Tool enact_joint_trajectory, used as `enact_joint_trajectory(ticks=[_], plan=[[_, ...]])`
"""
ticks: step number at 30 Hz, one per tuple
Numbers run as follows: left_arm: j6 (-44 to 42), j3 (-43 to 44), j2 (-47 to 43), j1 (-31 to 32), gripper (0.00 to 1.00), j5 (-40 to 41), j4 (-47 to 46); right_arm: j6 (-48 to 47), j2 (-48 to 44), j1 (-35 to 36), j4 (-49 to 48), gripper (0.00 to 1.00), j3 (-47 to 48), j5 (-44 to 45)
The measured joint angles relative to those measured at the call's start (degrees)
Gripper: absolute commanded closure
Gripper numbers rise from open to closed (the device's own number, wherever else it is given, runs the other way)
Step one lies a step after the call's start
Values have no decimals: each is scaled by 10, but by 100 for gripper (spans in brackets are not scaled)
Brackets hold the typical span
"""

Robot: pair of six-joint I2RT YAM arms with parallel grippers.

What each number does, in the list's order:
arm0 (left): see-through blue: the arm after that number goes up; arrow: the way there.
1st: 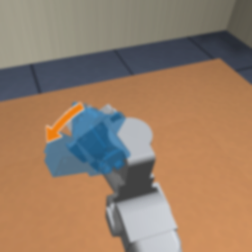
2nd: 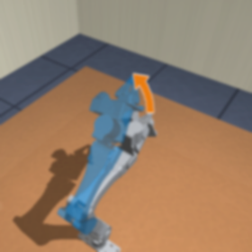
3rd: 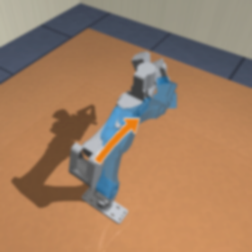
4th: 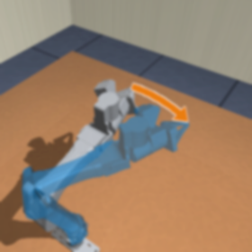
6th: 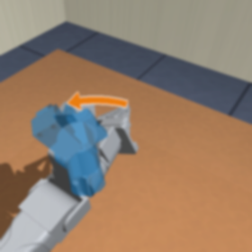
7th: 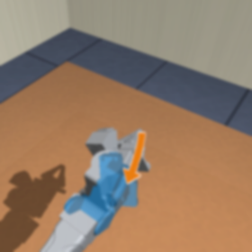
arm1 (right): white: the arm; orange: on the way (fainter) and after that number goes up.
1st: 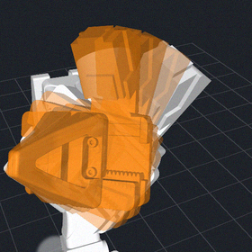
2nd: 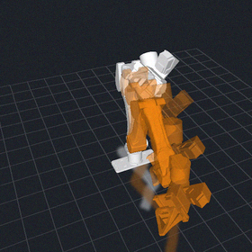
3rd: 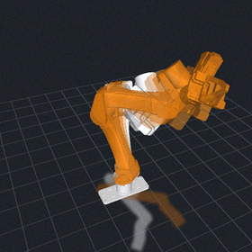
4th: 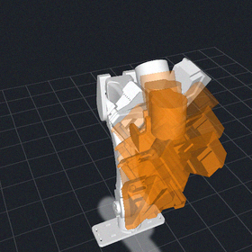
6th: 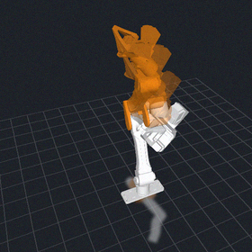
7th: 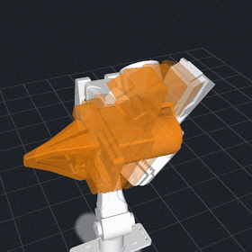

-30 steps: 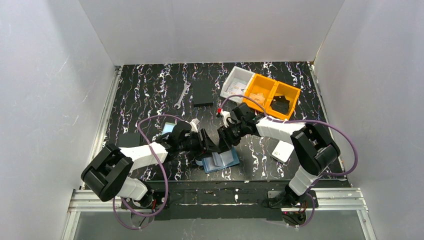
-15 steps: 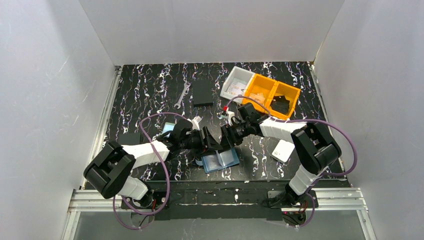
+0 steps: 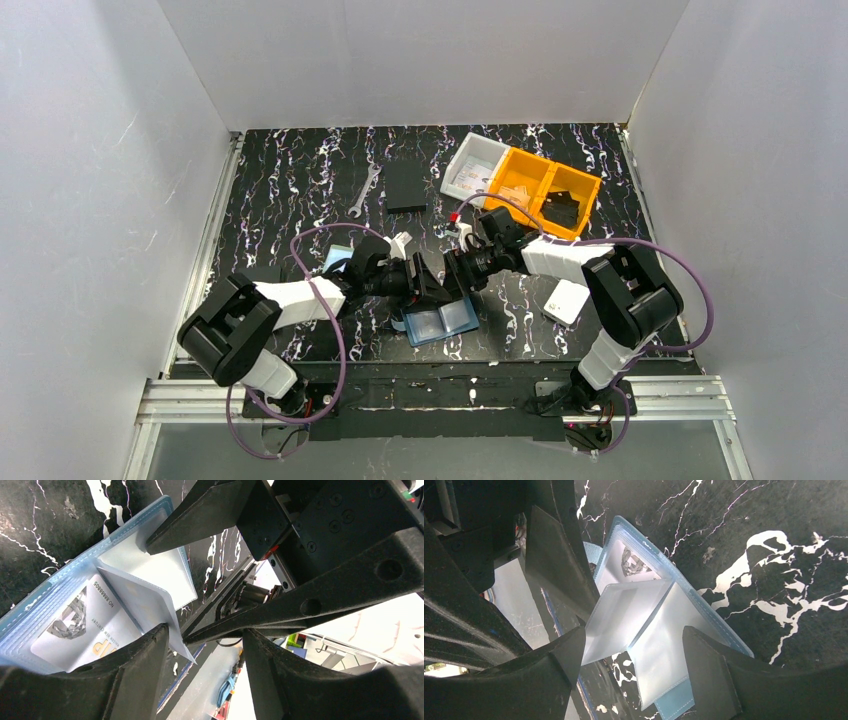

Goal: Take the credit cards out of the card holder
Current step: Remove the credit card from the card holder.

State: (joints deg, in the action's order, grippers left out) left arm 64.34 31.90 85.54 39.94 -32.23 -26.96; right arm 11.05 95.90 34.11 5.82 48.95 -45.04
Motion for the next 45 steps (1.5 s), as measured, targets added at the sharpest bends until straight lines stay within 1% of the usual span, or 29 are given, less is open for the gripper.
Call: enact_joint_trajectory(ticks=[10,21,27,30,32,35,38,45], plan=[[7,3,9,0,45,-5,-12,7,-8,-4,-5,20,-7,-1],[12,8,20,2,44,-12,-16,15,-14,-8,-16,24,-18,-3],[14,9,22,2,43,-14,-18,23,-15,-10,-26,21,-23,-11],[15,9,23,3,43,-16,-18,28,-17,-11,-34,22,-30,-14],[16,9,23,3,43,-17,-18,28,-18,-11,-35,27,-31,-14],[18,9,24,3,43,-12,-20,32,-18,-11,-38,47,-31,-17],[19,9,24,5,43,2,-25,38,-18,-4,-44,61,-30,-21],[22,-10,1,6,44,49,-30,35,-18,1,-29,79,-29,-8]])
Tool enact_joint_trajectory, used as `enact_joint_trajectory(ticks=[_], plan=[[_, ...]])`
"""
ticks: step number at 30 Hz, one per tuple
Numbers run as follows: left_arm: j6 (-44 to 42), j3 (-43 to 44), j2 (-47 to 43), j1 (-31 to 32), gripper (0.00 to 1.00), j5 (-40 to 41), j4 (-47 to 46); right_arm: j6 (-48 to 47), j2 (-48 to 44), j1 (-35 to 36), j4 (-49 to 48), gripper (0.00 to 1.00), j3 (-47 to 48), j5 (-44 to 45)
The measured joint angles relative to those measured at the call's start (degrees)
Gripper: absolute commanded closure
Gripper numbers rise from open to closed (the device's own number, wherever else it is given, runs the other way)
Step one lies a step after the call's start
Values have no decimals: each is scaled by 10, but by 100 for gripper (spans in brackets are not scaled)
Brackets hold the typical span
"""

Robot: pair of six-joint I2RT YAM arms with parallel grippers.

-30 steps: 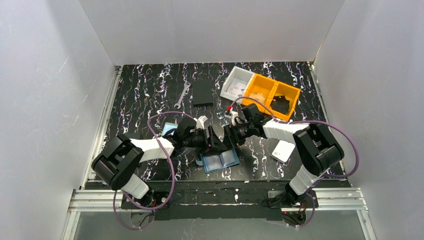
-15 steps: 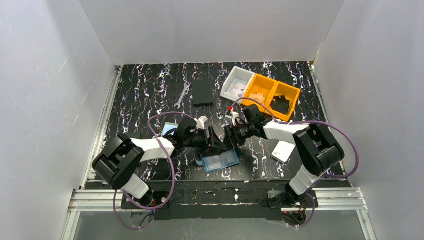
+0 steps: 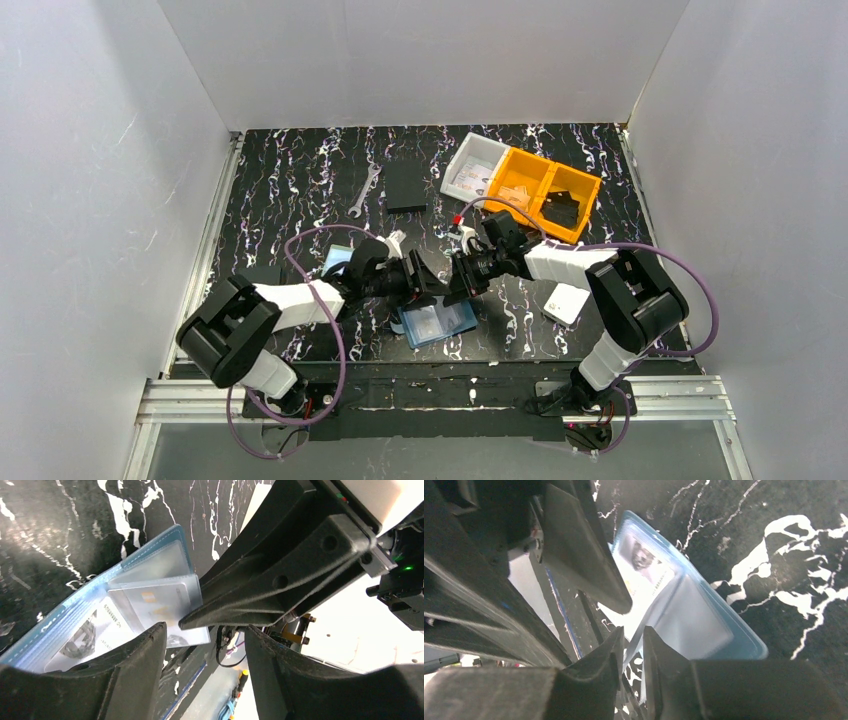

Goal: Take the credit cards out of the card holder
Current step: Remove the credit card from the card holder.

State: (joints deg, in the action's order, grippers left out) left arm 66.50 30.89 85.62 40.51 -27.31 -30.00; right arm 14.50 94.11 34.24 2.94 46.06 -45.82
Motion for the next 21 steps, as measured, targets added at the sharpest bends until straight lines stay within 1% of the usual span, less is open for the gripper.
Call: enact_joint_trajectory(ticks=[2,4,7,10,14,21], plan=[[0,-15,-18,0,45,15,0,-5,0,0,8,85,0,13],[0,-33,-40,0,45,30,0,-9,0,0,16,93,1,25],[0,-56,-72,0,46,49,0,-13,0,0,28,98,6,38],[1,-71,-93,0,46,60,0,-14,0,-1,36,99,10,45],[2,-80,-99,0,46,63,0,-13,0,-9,37,99,11,42],[2,-80,-90,0,47,54,-21,23,5,-44,-5,99,9,-12]])
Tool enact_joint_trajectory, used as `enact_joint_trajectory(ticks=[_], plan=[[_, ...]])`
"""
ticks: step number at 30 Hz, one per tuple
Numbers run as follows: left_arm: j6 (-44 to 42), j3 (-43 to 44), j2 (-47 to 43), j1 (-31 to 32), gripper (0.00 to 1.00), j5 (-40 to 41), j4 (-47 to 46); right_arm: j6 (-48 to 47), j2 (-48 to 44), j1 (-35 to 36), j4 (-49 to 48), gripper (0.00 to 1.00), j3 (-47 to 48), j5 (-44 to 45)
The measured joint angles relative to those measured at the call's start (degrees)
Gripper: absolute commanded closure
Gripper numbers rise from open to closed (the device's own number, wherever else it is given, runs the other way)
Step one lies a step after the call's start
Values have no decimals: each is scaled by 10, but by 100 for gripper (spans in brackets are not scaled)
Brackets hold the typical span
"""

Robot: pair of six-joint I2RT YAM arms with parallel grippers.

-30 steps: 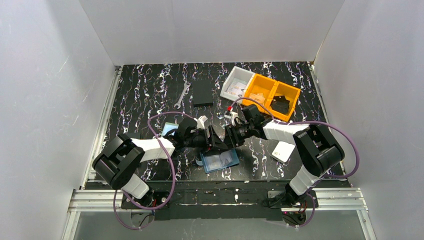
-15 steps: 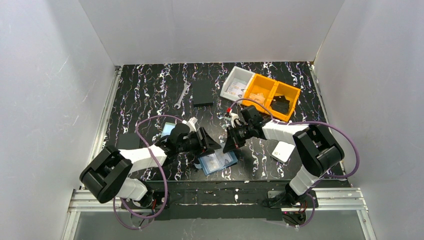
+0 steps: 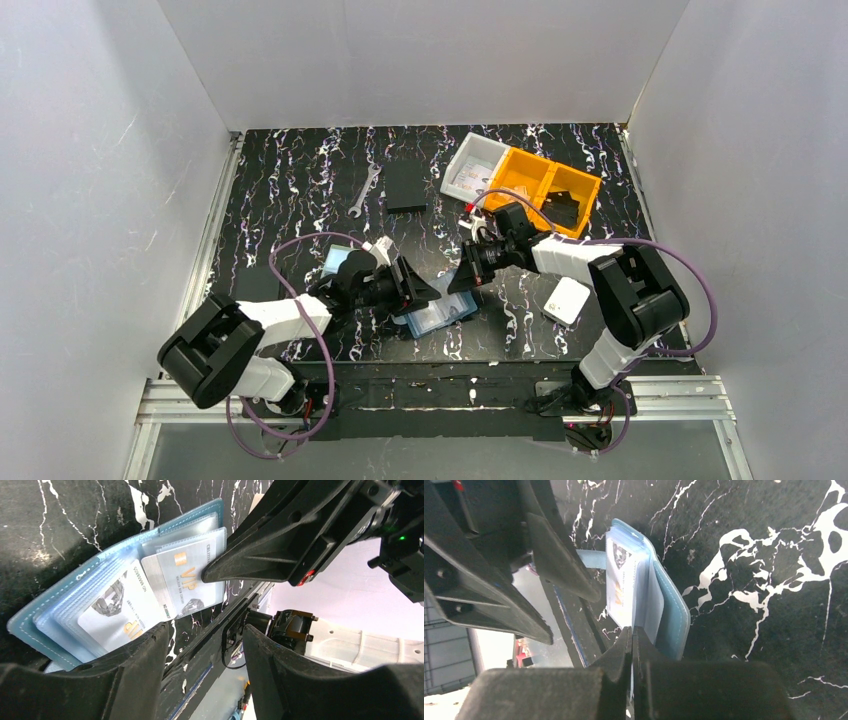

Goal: Take the credit cards out of the card holder
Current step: Remove the credit card from the card holder.

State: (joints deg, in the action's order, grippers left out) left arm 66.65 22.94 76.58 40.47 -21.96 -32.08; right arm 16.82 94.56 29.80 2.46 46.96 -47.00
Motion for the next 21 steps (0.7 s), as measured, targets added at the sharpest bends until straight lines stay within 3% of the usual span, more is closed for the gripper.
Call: enact_joint_trajectory(ticks=[9,21], plan=[[5,13,73,0,49,-12,-47,69,5,-17,-73,99,-21,-57],[-6,9,36,0,50,-5,-73,172,-1,-43,-177,99,-46,-122]])
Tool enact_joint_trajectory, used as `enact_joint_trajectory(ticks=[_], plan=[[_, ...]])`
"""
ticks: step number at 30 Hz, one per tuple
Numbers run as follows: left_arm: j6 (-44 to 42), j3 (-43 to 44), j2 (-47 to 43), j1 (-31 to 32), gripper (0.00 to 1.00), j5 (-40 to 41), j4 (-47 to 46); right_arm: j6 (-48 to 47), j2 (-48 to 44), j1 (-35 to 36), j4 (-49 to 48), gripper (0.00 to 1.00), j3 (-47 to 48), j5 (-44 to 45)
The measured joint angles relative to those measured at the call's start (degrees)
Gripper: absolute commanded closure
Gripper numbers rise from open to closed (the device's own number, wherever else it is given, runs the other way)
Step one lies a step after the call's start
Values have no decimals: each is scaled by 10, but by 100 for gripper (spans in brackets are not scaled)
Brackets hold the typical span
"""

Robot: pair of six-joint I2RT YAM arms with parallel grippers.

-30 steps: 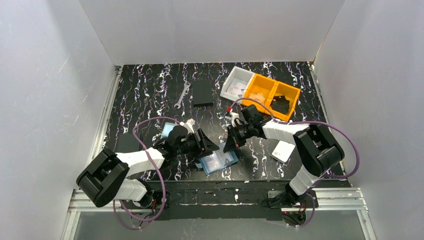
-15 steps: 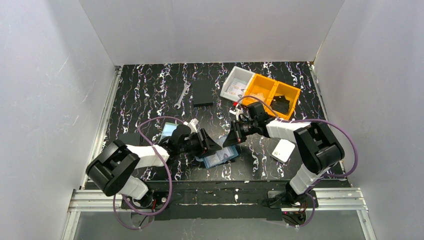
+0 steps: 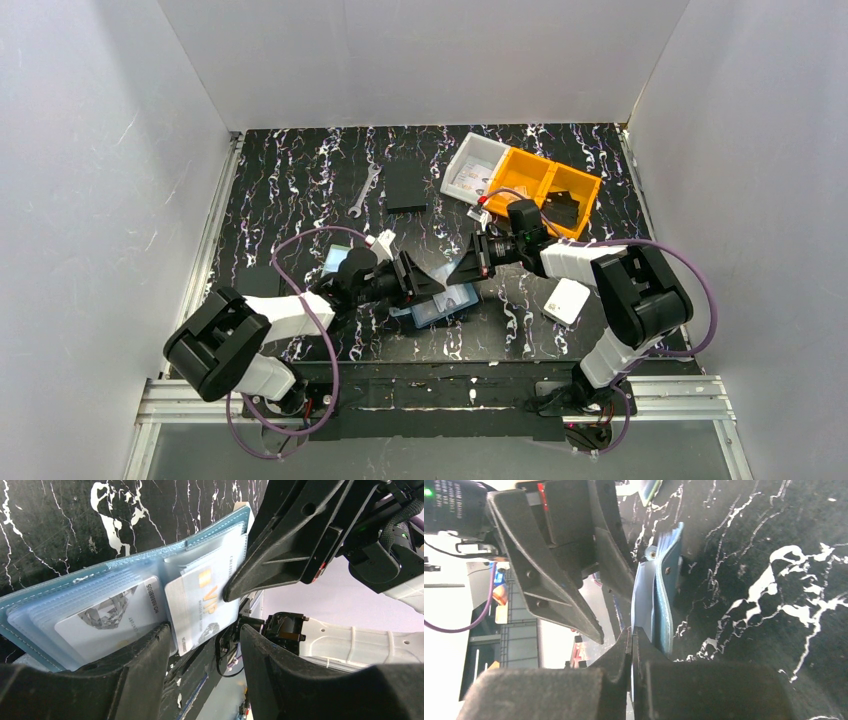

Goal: Take the credit cards out of the card holder
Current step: Remove the credit card from the card holder.

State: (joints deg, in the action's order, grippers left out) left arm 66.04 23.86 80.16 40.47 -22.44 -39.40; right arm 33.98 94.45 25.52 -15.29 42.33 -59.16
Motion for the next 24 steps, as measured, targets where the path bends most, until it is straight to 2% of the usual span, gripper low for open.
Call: enact_joint_trajectory(ticks=[5,9,18,21,24], plan=[[1,-10,-20,0,51,6,-9,33,-2,0,-27,99,0,-23],[0,-12,-49,0,60,11,-14,56,-10,0,-41,99,0,-41],[6,-27,-70,0,71,12,-46,92,-19,-3,-73,99,4,-70],[10,-36,-70,0,80,10,-66,96,-20,-3,-76,99,4,-76],[17,-48,-65,0,96,10,-92,98,-20,-4,-77,99,4,-83]])
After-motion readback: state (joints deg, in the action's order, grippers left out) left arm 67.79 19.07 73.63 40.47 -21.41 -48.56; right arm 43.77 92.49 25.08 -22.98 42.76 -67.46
